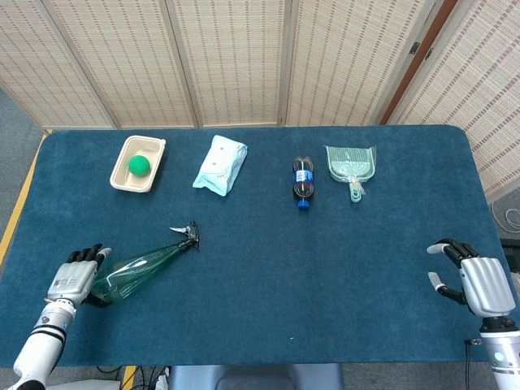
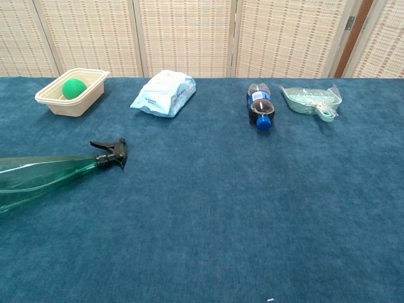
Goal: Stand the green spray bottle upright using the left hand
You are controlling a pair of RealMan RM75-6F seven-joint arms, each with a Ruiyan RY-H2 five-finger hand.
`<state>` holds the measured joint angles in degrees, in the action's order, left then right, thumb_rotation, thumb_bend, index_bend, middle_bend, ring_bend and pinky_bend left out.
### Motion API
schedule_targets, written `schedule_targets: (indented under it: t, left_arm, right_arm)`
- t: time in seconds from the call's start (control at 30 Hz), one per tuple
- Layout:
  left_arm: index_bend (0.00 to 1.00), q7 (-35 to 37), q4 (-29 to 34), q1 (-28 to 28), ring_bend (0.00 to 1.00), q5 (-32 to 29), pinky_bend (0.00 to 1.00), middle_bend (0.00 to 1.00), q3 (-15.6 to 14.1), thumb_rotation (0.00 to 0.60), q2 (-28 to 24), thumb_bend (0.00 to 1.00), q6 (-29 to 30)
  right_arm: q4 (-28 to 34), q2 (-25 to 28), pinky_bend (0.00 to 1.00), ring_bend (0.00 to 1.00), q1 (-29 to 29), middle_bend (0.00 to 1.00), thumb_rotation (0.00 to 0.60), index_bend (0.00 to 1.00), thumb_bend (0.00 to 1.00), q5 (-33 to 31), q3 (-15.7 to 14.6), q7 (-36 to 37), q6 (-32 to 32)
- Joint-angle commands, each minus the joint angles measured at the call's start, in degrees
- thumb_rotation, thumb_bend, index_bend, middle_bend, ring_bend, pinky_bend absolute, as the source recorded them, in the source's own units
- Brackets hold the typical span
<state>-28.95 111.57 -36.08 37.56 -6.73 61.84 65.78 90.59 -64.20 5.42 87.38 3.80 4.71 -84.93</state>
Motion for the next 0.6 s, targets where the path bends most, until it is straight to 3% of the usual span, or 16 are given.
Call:
schedule_targets:
  t: [0.03, 0.6]
  left_arm:
    - [0.0, 0.02, -1.57, 0.59, 0.0, -0.85, 0.0, 0.0, 0.55, 0.6, 0.35, 0.0, -0.23]
    - [0.0, -0.14, -15.57, 1.7, 0.0, -3.58, 0.0, 0.0, 4.81, 0.6, 5.44, 0.0, -2.0]
  right_arm:
    - [0.06, 0.03, 0.81, 0.38, 0.06, 0.39, 0.6, 0.42, 0.24, -0.05, -0.01, -0.07, 0.14]
    - [0.09, 0.06, 0.81, 0.38, 0.11, 0.39, 0.6, 0.42, 0.24, -0.46, -0.11, -0.08, 0.68]
